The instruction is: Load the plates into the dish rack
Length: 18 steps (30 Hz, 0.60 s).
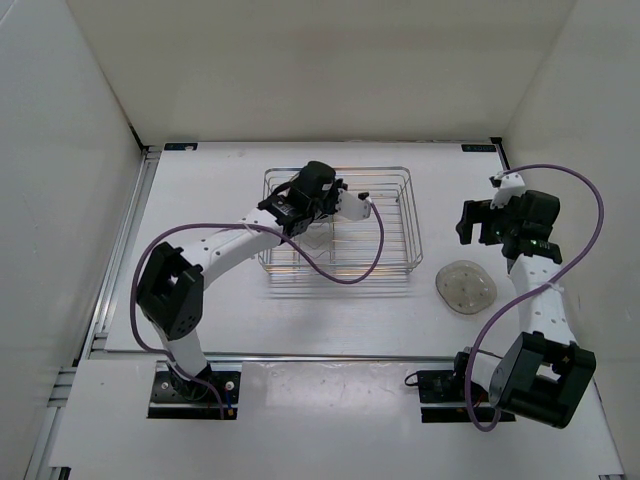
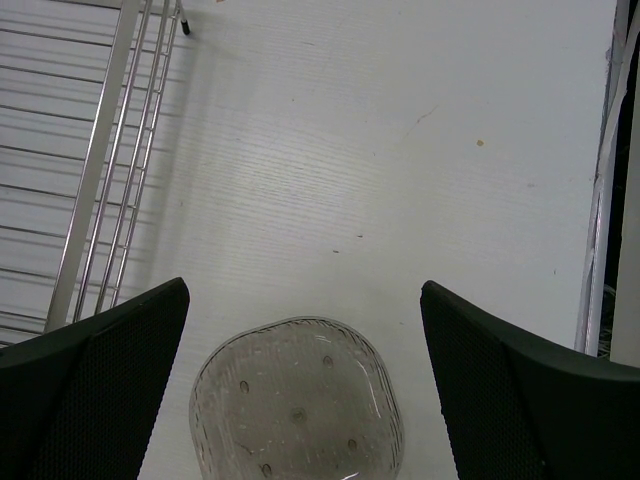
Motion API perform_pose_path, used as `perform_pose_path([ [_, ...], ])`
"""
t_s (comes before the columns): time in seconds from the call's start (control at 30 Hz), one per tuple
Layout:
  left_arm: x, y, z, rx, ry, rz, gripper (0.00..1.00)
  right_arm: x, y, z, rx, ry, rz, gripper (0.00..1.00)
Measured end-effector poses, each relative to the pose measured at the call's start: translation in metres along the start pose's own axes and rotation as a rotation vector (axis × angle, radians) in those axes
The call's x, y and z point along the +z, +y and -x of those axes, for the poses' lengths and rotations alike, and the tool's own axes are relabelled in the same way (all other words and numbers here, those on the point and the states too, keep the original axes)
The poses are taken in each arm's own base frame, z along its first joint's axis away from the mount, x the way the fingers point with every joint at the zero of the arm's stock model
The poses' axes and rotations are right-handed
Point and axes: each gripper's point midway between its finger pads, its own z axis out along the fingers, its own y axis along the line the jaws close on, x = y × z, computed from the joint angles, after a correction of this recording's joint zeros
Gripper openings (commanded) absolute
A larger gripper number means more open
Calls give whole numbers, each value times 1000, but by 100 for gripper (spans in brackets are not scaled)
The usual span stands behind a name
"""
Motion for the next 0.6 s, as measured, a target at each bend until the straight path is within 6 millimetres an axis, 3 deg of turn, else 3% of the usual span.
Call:
perform_pose_path([
  [0.6, 7, -17, -14, -97, 16, -54, 10, -3, 1, 3, 5, -13, 4, 100],
])
